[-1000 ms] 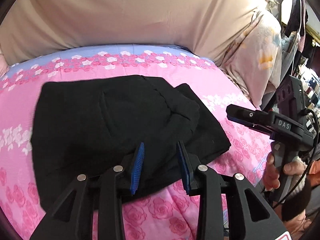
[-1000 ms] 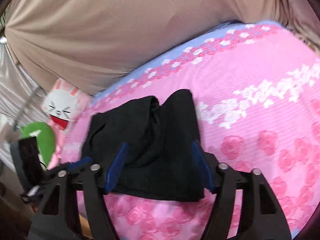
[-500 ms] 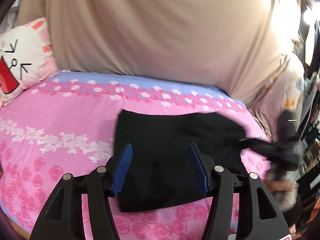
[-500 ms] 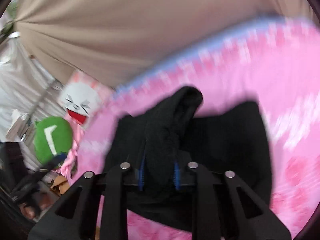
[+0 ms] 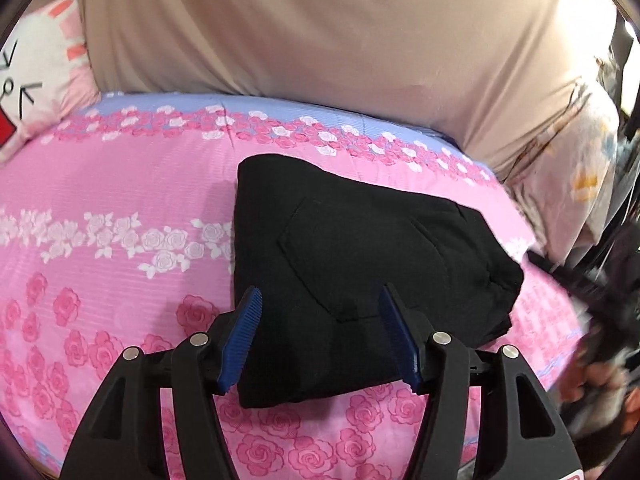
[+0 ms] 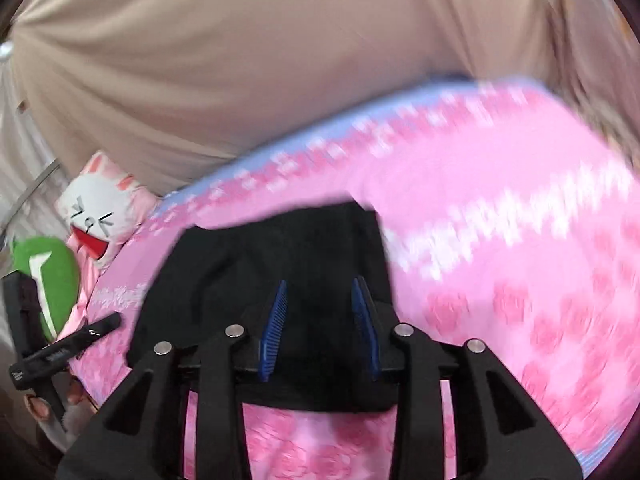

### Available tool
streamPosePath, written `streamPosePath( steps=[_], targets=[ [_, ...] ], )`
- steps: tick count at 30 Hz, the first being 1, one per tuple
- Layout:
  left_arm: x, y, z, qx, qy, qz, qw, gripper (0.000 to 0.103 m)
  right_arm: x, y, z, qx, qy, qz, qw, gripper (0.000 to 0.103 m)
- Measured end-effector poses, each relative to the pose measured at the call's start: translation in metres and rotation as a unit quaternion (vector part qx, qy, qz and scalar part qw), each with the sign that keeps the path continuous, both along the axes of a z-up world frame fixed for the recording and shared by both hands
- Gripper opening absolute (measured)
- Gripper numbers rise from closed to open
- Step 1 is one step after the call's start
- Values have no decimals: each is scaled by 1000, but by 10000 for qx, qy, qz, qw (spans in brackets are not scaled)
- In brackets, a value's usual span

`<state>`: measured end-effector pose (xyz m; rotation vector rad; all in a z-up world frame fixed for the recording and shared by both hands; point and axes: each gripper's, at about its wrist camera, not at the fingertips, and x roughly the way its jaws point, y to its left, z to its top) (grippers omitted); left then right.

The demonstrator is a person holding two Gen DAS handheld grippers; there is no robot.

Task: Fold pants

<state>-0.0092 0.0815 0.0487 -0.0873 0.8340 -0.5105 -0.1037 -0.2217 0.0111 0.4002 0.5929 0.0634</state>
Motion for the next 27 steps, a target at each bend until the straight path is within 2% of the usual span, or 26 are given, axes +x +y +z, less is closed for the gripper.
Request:
streamPosePath(
  steps=[1, 3, 5, 6, 7, 9, 11, 13, 15, 16, 17, 20, 24, 26, 27],
  targets=[
    [0, -3, 0, 80, -28, 21, 10000, 58, 7, 11, 5, -74, -48, 221, 9997, 33],
    [0, -11, -3, 246, -65, 54, 9997, 58, 27, 27, -6, -222, 150, 424, 9987, 30],
    [1, -15, -6, 367, -90, 87, 9992, 58, 52, 25, -45, -519, 770, 276, 9953, 29],
    [1, -16, -8, 431, -109, 116, 9989, 58, 59, 21, -61, -478, 936, 245, 9942, 29],
    [2, -18, -11, 528, -109, 158, 9984, 58, 57, 16, -63, -238, 904, 186, 9954, 29],
    [5, -17, -14, 590, -61, 166, 9981, 58, 46, 21, -39, -94, 612, 185, 9979, 31],
    [7, -17, -18, 591, -13, 154, 9981, 58, 37, 31, -20, -218, 278, 264, 9990, 31],
    [8, -19, -20, 638, -36, 169, 9978, 58, 43, 35, -24, -392, 365, 357, 9979, 31],
    [8, -19, -21, 654, -52, 202, 9976, 59, 56, 34, -50, -544, 846, 295, 9945, 31],
    [9, -18, -21, 633, -37, 207, 9978, 59, 59, 30, -62, -429, 954, 272, 9941, 31],
    [9, -19, -21, 642, -33, 218, 9977, 59, 56, 26, -60, -270, 880, 250, 9954, 31],
    [10, -17, -22, 678, -11, 242, 9974, 59, 42, 21, -38, -207, 615, 173, 9977, 32],
    [12, -15, -22, 661, 10, 264, 9975, 60, 23, 8, -19, -214, 403, -84, 9989, 45],
    [12, -14, -22, 659, 13, 274, 9974, 61, 14, -3, -21, -138, 441, -230, 9987, 48],
    [11, -12, -22, 643, 20, 276, 9975, 61, 10, -9, -24, -47, 486, -288, 9984, 53]
  ],
)
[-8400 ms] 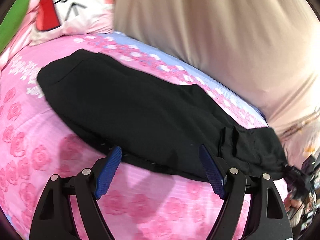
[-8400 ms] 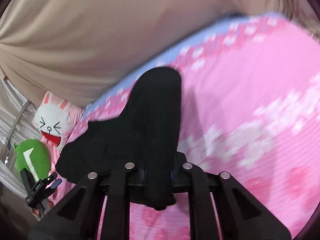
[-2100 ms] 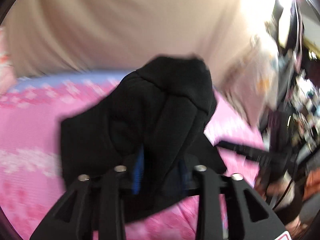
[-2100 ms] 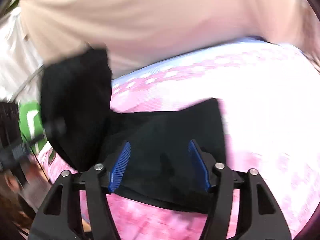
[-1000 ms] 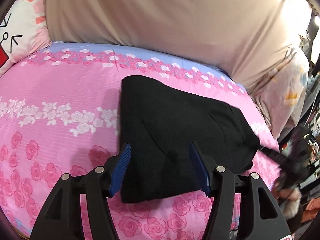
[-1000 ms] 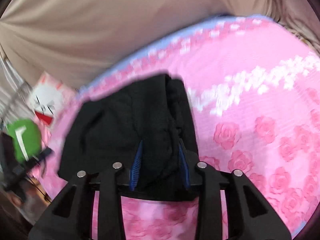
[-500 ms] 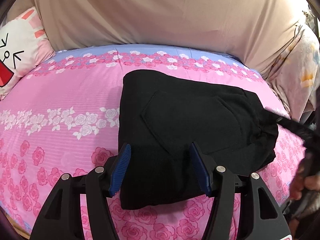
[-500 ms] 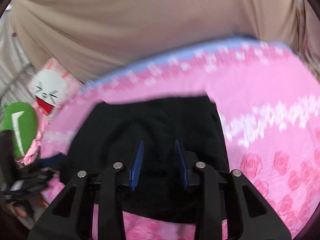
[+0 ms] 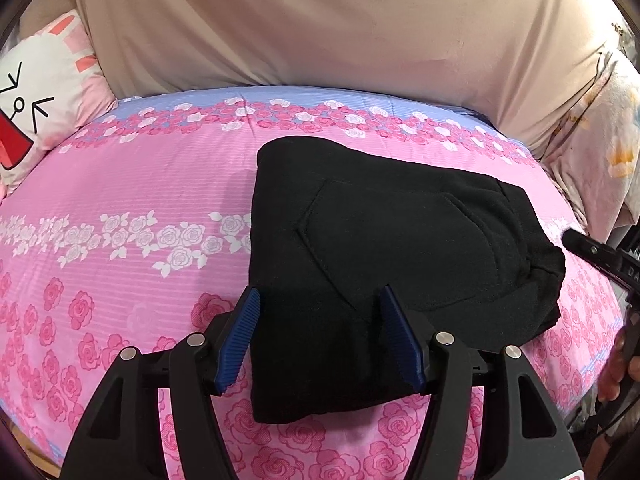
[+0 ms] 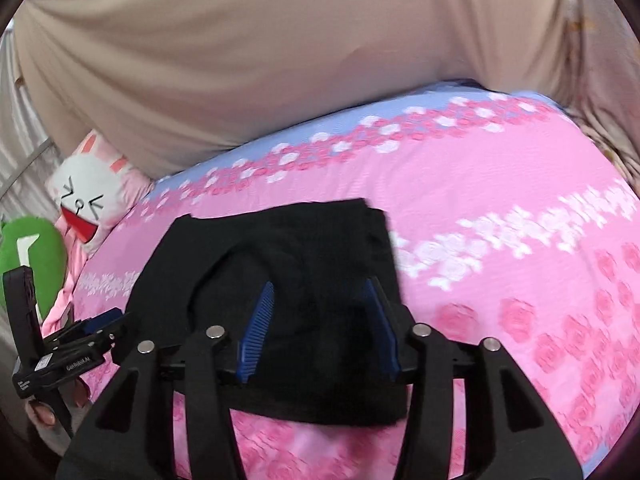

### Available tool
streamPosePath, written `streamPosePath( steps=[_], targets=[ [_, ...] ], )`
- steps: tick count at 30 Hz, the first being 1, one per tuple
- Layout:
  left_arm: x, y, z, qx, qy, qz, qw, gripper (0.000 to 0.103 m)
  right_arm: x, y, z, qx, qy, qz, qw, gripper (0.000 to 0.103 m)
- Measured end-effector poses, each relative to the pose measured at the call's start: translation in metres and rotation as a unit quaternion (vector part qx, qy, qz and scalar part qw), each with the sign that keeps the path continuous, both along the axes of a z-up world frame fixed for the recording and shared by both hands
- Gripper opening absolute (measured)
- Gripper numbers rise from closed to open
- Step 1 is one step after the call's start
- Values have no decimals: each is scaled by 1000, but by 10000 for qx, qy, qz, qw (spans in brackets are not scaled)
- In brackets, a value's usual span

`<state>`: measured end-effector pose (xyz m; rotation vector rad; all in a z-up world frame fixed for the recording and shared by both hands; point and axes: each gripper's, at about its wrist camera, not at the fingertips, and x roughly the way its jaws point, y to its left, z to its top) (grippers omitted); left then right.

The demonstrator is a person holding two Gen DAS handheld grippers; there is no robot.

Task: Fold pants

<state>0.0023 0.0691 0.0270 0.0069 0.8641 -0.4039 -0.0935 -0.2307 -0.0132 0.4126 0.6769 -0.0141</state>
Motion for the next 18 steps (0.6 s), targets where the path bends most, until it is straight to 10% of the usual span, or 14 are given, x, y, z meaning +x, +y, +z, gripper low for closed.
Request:
streamPosePath(
  steps=[10, 14, 16, 18],
  targets=[
    [-34, -15, 28, -293, -364, -504, 9976, 75, -9, -7, -26, 665, 141, 223, 9974, 71],
    [-46, -49, 32, -168, -494, -997, 9937, 80, -5, 2, -25, 572, 126, 370, 9976, 51],
    [-51, -70, 30, -55, -534, -1272, 9904, 85, -2, 3, -19, 461, 119, 443, 9979, 17],
    [-56, -96, 26, 96, -632, -1551, 9858, 86, 1, 0, -13, 665, 69, 617, 9959, 10]
  ],
)
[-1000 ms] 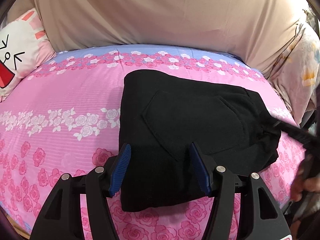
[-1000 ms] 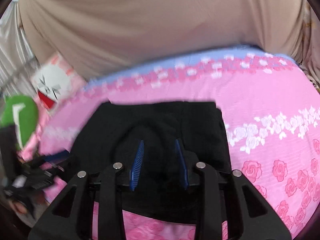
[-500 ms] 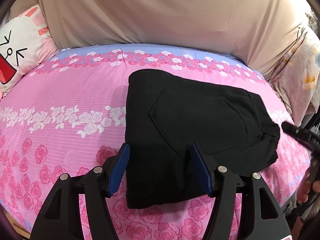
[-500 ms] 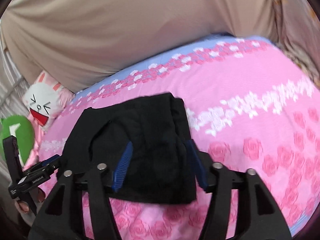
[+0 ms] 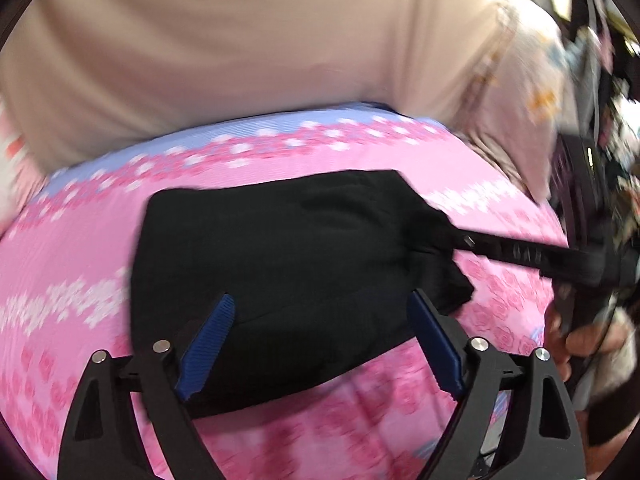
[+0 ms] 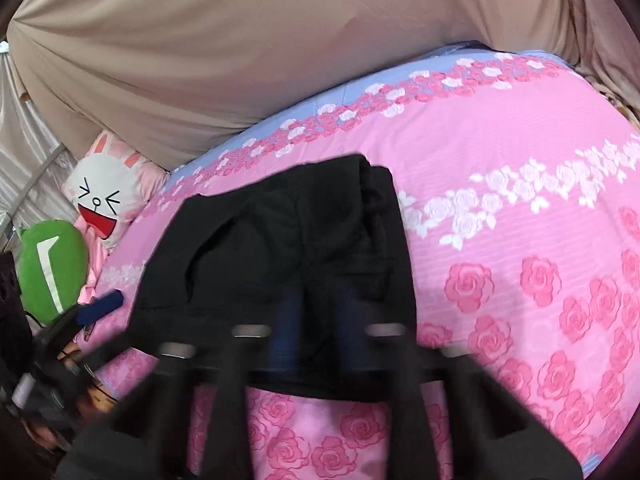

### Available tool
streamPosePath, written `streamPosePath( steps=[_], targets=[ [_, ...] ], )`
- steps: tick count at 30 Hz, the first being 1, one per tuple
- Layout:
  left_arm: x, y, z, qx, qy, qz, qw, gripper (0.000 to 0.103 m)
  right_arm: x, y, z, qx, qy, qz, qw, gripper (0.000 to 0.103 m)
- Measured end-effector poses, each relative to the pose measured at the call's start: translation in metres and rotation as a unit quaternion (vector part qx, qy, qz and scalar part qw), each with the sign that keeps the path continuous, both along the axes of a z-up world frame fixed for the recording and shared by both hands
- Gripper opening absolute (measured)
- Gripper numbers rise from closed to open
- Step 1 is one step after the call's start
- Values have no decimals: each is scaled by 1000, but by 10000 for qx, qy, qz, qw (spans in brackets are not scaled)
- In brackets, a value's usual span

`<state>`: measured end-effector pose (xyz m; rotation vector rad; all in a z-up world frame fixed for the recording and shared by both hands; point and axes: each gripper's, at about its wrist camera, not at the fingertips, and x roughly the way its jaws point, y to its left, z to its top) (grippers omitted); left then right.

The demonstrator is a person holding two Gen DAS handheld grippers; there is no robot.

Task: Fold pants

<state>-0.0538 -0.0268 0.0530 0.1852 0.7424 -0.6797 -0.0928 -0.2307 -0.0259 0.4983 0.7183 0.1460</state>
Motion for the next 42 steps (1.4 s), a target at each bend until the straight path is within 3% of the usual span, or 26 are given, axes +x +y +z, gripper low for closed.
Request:
streamPosePath(
  steps=[5, 10, 12, 13, 14, 16, 17, 18, 19, 20, 23, 25, 26, 28, 29, 30, 32, 37, 39, 40, 41, 42],
  targets=[
    [-2, -57, -20, 369, -157, -383, 9985, 86, 8, 6, 33, 90, -320, 347, 9988, 8],
    [7, -90, -36, 513, -230, -338, 9978, 85, 12, 4, 34, 336, -328, 507, 9976, 2],
    [18, -95, -42, 665, -265, -134, 9973, 51, 8, -5, 32, 367, -392, 357, 9979, 4],
    [23, -92, -41, 678, -288, -24, 9973, 25, 4, -11, 31, 419, -437, 240, 9979, 5],
    [28, -85, -38, 547, -191, -15, 9983, 6, -1, -18, 32, 417, -479, 130, 9979, 6],
    [45, -59, -27, -87, 351, -59, 9993, 7, -13, -33, 31, 337, -510, -137, 9980, 11],
    [50, -48, -21, -290, 427, -6, 9987, 6, -18, -38, 29, 267, -476, -240, 9982, 23],
    [54, -33, -11, -477, 395, 87, 9980, 6, -24, -42, 27, 136, -454, -344, 9983, 42],
    [56, -25, -4, -564, 343, 135, 9977, 6, -29, -44, 24, 46, -442, -396, 9982, 51],
    [58, -14, 6, -655, 315, 96, 9973, 7, -30, -45, 20, 30, -403, -376, 9985, 64],
    [50, -14, 16, -582, 219, -174, 9979, 13, -25, -37, -3, 464, -141, -14, 9988, 65],
    [38, -24, 12, -407, 75, -312, 9987, 15, -15, -27, -15, 463, 29, 94, 9989, 65],
    [33, -31, 6, -311, 94, -446, 9985, 25, -10, -23, -20, 425, 84, 118, 9990, 62],
    [26, -41, -7, -187, 187, -554, 9981, 45, 4, -16, -31, 383, 279, 195, 9987, 44],
    [21, -45, -14, -121, 183, -597, 9980, 50, 10, -14, -33, 344, 332, 225, 9986, 26],
    [17, -49, -20, -46, 176, -639, 9978, 53, 11, -14, -33, 377, 320, 267, 9984, 17],
    [12, -58, -30, 59, 119, -656, 9978, 66, 13, -15, -20, 520, 125, 366, 9979, 12],
    [3, -79, -36, 268, -493, -543, 9969, 84, 18, -4, 18, 797, -308, 758, 9935, 9],
    [7, -84, -39, 256, -526, -485, 9971, 73, 22, 3, 24, 697, -329, 813, 9937, 4],
    [13, -83, -40, 235, -487, -382, 9978, 37, 24, 6, 25, 579, -314, 781, 9948, 4],
    [26, -79, -41, 298, -322, -247, 9987, 15, 26, 7, 24, 443, -274, 715, 9961, 4],
    [36, -69, -37, -2, 9, -318, 9995, 14, 25, 7, 24, 422, -280, 698, 9963, 6]
  ],
)
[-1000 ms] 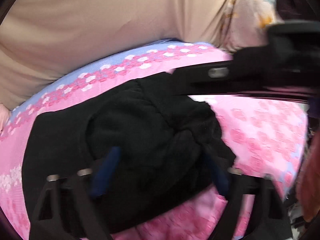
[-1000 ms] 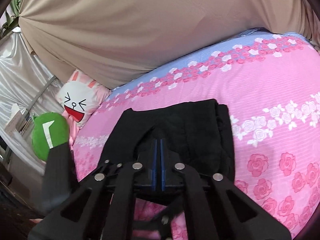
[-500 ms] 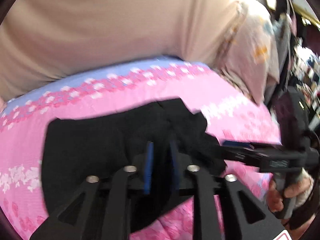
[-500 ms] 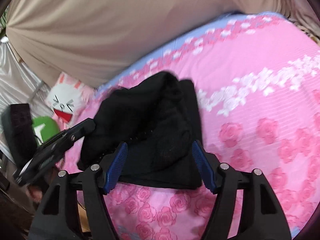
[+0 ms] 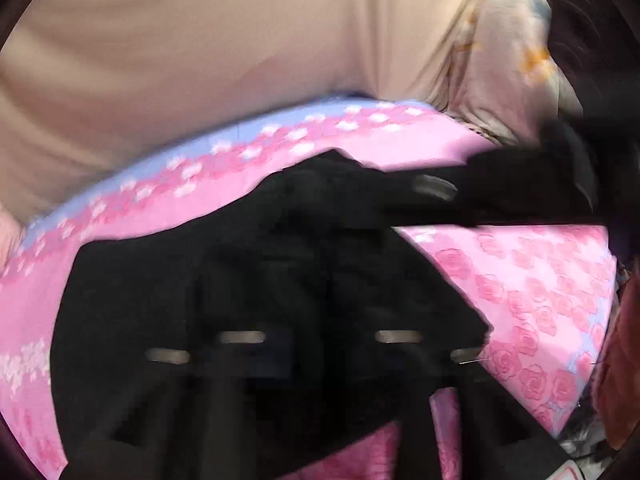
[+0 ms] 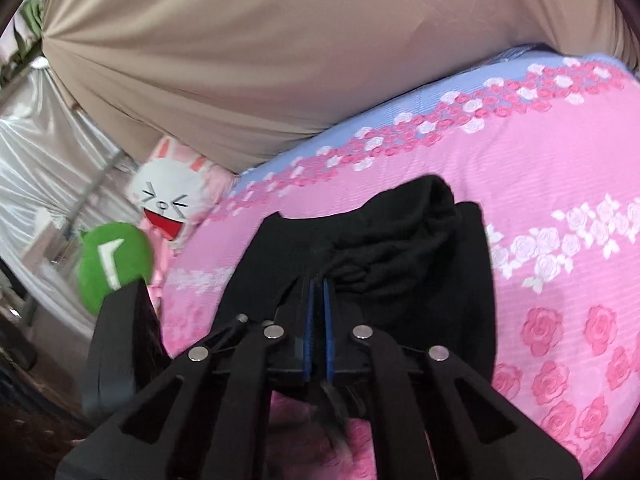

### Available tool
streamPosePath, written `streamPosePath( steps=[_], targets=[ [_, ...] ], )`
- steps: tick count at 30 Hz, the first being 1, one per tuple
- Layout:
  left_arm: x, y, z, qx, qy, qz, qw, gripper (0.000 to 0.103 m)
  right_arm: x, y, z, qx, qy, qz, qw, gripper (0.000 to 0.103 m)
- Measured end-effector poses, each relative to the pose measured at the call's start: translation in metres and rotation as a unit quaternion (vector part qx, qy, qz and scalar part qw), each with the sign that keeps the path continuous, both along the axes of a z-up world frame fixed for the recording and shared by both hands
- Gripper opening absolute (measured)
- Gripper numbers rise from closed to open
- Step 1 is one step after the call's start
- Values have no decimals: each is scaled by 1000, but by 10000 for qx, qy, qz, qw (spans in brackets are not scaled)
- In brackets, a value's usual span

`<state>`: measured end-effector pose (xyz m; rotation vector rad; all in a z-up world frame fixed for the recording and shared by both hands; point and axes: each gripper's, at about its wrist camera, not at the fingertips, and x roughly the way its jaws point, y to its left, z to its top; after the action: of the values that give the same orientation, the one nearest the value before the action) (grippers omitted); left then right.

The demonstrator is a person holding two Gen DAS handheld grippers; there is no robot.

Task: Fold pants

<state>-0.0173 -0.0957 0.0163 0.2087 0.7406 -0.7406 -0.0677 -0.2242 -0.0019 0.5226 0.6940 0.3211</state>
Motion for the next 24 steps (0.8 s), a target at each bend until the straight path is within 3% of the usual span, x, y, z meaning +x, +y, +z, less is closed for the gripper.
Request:
streamPosePath(
  steps=[2, 3, 4, 5, 6, 8, 10, 12, 15, 16, 17, 18, 19, 20, 21, 24],
  targets=[
    [18, 33, 17, -730, 429, -5, 9964, 12, -12, -9, 4, 290, -227, -73, 9993, 12],
    [22, 52, 30, -969, 408, 99, 9944, 12, -20, -12, 8, 302, -349, -155, 9988, 25],
    [26, 73, 46, -1177, 317, 251, 9922, 11, -35, -15, 16, 31, -528, -379, 9979, 33],
    [30, 104, 67, -1417, 165, 447, 9888, 11, -44, -12, 19, -295, -591, -538, 9964, 52],
    [34, 134, 86, -1600, 39, 634, 9851, 11, -48, -8, 21, -542, -593, -610, 9949, 61],
    [39, 190, 114, -1840, -220, 1062, 9769, 11, -49, 17, 16, -1233, -463, -503, 9900, 61],
    [34, 243, 135, -1922, -447, 1528, 9684, 11, -38, 51, 4, -1572, -274, -121, 9871, 61],
    [31, 280, 141, -1955, -517, 1832, 9620, 11, -23, 93, -10, -1860, -152, 357, 9818, 68],
    [30, 317, 132, -1899, -553, 2239, 9543, 11, 2, 156, -31, -2477, -120, 911, 9645, 82],
    [30, 322, 127, -1893, -508, 2295, 9534, 11, 14, 176, -43, -2876, -140, 978, 9526, 82],
    [32, 330, 119, -1882, -438, 2390, 9516, 11, 23, 182, -51, -3060, -39, 938, 9474, 70],
    [34, 336, 111, -1831, -403, 2481, 9504, 11, 34, 182, -60, -3054, 188, 925, 9475, 41],
    [37, 344, 103, -1808, -361, 2563, 9489, 11, 42, 171, -63, -2595, 320, 841, 9615, 40],
    [38, 350, 98, -1822, -312, 2600, 9478, 10, 46, 158, -60, -2211, 422, 763, 9714, 21],
    [39, 353, 92, -1859, -261, 2610, 9469, 10, 46, 138, -50, -1712, 485, 643, 9819, 17],
    [42, 366, 87, -2140, -158, 2512, 9438, 10, 29, 89, -13, -980, 132, 72, 9951, 16]
  ],
)
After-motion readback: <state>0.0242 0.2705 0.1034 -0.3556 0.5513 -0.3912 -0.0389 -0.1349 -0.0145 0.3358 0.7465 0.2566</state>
